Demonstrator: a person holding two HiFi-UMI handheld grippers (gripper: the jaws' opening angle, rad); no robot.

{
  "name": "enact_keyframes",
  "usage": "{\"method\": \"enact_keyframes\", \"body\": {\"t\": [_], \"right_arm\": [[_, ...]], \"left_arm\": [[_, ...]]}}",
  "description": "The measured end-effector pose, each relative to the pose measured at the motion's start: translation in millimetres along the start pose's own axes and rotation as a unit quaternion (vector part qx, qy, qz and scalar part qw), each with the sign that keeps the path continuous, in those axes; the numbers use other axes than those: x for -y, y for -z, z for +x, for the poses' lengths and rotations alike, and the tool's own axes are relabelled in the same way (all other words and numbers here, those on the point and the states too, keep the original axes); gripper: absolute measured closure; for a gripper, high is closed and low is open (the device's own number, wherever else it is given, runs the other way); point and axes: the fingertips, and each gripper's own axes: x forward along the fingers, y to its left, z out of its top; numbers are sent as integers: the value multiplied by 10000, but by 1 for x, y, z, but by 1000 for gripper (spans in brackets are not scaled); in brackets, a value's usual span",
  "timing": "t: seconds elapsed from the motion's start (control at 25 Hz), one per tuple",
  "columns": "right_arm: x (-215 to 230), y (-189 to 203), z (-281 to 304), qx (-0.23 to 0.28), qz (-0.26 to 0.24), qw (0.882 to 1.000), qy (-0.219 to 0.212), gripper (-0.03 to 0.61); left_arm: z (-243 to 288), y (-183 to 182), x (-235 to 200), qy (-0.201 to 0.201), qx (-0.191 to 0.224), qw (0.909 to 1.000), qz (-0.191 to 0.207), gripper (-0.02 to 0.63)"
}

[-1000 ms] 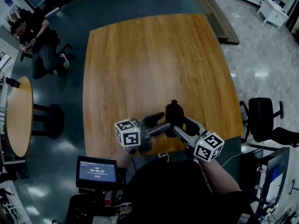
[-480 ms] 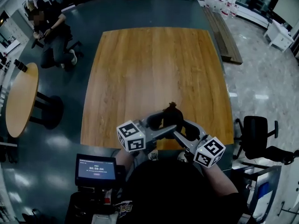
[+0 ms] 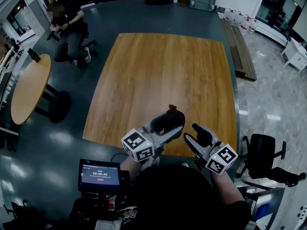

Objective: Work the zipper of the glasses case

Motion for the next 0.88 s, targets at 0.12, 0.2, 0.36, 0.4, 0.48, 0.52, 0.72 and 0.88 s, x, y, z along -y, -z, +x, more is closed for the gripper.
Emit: {"method": "enact_keyframes", "body": {"t": [0.12,0.2,0.36,0.4,0.48,0.52,0.72,0.88], "right_arm": [[3,-45,-10,329,-1118,9917,534,451],[-20,-68,1,104,-2552,9653,548,472],[-46,-57,19,-1149,-4664,8749,616,496],[-47,-51,21,-1304,-4811,8647,621,502],[-47,-40,25,-1526,-4738,8652,608,502],[-46,-36,26,-1624,-4632,8690,627,505],[-26,-31,39,-2040,-4278,8758,909,508],[-16,-18,41,-2367,-4132,8744,928,485]], "left_arm": [[-2,7,-7,-429,-692,9871,1381,331],[-4,21,-13,-550,-1208,9621,2382,333],[5,38,-11,-611,-1887,9084,3682,333],[8,38,-9,-596,-1915,9040,3775,333],[13,37,-10,-628,-1949,8968,3922,333],[14,39,-12,-682,-2031,8861,4110,333],[22,55,-28,-800,-2722,7928,5394,333],[29,63,-26,-661,-2912,7556,5830,333]]}}
